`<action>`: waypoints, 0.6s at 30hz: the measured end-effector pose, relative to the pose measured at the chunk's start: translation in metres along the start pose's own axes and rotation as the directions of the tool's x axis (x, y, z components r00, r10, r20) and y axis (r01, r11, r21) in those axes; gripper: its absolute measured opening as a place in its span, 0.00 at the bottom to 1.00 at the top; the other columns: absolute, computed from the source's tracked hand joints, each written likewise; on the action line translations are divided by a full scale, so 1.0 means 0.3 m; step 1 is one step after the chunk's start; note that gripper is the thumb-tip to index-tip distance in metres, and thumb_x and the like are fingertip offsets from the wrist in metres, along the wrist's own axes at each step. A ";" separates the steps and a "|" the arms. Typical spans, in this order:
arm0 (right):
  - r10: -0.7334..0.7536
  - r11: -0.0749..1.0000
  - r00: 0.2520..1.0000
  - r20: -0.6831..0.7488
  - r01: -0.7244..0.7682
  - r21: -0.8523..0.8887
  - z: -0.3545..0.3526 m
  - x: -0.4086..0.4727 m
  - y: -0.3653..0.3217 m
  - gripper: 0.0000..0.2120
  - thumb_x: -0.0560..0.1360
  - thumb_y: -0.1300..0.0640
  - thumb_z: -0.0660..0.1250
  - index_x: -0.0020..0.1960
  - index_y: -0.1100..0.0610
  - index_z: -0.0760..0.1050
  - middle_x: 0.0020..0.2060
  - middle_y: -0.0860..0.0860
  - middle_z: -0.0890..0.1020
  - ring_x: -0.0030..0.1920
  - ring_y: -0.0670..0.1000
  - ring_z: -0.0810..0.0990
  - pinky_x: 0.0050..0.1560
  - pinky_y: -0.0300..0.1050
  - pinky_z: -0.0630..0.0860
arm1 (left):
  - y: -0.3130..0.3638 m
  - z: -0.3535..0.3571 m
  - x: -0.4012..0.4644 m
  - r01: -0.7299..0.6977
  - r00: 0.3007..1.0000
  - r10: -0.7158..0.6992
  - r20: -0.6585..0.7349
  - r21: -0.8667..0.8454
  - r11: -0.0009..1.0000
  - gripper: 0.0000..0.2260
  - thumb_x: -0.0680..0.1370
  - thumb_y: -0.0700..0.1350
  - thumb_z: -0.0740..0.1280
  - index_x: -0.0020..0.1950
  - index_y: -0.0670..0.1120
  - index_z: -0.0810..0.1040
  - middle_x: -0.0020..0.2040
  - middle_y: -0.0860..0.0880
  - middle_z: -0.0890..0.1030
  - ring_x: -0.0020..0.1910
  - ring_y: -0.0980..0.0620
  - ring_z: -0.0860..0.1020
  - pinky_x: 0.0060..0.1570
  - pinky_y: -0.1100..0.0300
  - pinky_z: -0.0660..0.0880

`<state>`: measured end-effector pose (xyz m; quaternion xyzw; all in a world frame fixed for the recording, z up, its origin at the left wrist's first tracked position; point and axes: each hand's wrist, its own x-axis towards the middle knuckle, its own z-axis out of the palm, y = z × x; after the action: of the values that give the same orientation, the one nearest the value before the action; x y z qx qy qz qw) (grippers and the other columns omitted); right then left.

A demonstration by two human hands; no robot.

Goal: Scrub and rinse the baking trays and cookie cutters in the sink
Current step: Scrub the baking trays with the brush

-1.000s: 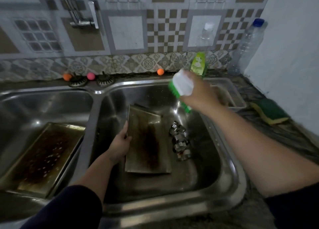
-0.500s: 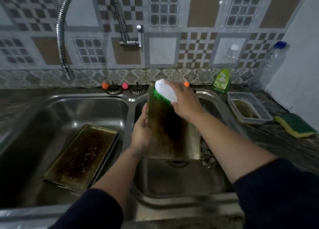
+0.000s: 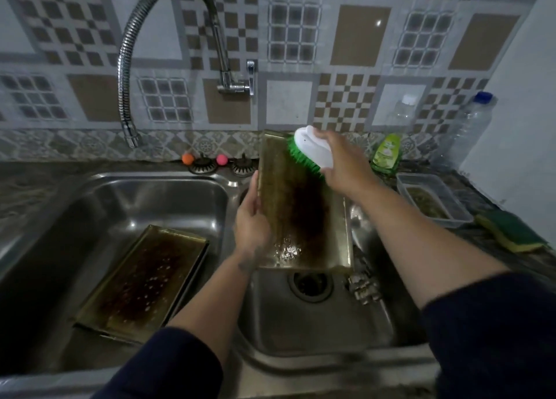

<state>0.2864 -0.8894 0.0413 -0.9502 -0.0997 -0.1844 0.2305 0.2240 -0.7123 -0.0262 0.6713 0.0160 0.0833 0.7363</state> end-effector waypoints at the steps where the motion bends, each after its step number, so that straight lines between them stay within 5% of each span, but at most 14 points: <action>1: 0.008 1.000 1.000 0.019 -0.008 0.011 -0.011 0.004 0.002 0.37 0.72 0.67 0.70 0.75 0.48 0.59 0.71 0.55 0.67 0.67 0.59 0.69 0.64 0.53 0.71 | 0.000 0.011 0.007 -0.006 1.000 0.006 -0.005 0.000 1.000 0.29 0.74 0.42 0.54 0.69 0.69 0.66 0.70 0.61 0.72 0.71 0.55 0.68 0.72 0.45 0.63; 5: -0.074 0.997 0.973 0.217 0.077 -0.002 0.046 -0.218 0.007 0.37 0.73 0.62 0.70 0.75 0.45 0.56 0.69 0.54 0.69 0.65 0.57 0.72 0.63 0.50 0.71 | -0.031 -0.001 0.067 -0.043 0.994 0.038 -0.107 -0.044 0.998 0.28 0.75 0.42 0.54 0.73 0.61 0.66 0.71 0.58 0.71 0.71 0.55 0.68 0.73 0.46 0.63; 9: -0.187 0.975 0.940 0.284 0.212 -0.060 0.075 -0.351 0.072 0.37 0.75 0.57 0.68 0.77 0.44 0.52 0.71 0.51 0.66 0.67 0.56 0.69 0.64 0.52 0.68 | -0.057 -0.003 0.060 -0.031 0.995 0.031 -0.093 0.002 1.000 0.26 0.75 0.47 0.57 0.73 0.64 0.64 0.72 0.62 0.68 0.72 0.58 0.66 0.74 0.50 0.61; 12: 0.005 0.998 0.989 0.145 0.005 -0.068 0.037 -0.221 0.092 0.41 0.75 0.54 0.68 0.77 0.41 0.43 0.70 0.57 0.68 0.62 0.59 0.75 0.58 0.57 0.76 | -0.020 0.066 0.024 -0.061 0.996 0.068 -0.057 0.120 0.991 0.26 0.80 0.42 0.57 0.75 0.62 0.61 0.70 0.66 0.66 0.72 0.61 0.62 0.74 0.57 0.56; 15: 0.181 0.978 0.979 0.090 -0.189 0.090 -0.032 -0.105 0.086 0.38 0.77 0.52 0.64 0.74 0.34 0.43 0.69 0.61 0.69 0.54 0.61 0.79 0.51 0.57 0.78 | 0.005 0.127 0.000 -0.131 0.988 0.148 -0.039 0.278 0.952 0.25 0.80 0.50 0.59 0.74 0.65 0.59 0.69 0.68 0.67 0.66 0.69 0.63 0.70 0.63 0.59; 18: 0.288 0.911 0.951 0.112 -0.308 0.276 -0.076 -0.043 0.034 0.29 0.78 0.51 0.61 0.74 0.34 0.53 0.72 0.57 0.66 0.64 0.61 0.73 0.59 0.53 0.74 | 0.016 0.176 -0.004 -0.274 0.958 0.286 0.000 0.285 0.919 0.26 0.81 0.41 0.58 0.77 0.61 0.58 0.70 0.65 0.66 0.65 0.74 0.63 0.69 0.66 0.64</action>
<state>0.2706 -0.9104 0.0509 -0.9159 0.0126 -0.0977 0.3890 0.2296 -0.7640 -0.0164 0.7627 -0.0532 0.1984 0.6132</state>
